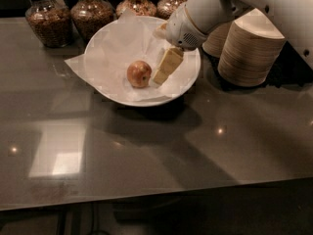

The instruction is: Pick apple from white bowl

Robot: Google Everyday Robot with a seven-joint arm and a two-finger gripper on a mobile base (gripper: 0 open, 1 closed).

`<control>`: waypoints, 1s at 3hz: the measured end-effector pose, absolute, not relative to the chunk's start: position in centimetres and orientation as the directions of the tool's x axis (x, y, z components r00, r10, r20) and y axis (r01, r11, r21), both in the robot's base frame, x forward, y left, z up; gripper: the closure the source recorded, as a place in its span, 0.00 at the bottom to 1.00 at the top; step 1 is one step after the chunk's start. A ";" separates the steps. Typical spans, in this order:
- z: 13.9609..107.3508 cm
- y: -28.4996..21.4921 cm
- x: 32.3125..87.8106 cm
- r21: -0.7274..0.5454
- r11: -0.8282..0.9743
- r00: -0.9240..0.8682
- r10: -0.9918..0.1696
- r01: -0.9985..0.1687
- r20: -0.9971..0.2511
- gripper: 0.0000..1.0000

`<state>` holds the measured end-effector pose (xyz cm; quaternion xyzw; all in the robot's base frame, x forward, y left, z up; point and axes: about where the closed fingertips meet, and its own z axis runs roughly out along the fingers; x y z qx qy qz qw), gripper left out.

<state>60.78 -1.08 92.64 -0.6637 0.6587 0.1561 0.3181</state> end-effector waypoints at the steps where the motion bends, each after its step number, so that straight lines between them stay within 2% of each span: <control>1: 91.3 -0.7 61.9 -0.214 0.059 0.089 -0.780 -0.975 -0.620 0.09; 3: 89.1 0.7 63.5 -0.205 0.037 0.105 -0.762 -0.978 -0.639 0.12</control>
Offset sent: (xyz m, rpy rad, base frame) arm 0.0316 0.0135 -0.0406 0.0082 0.0143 0.0324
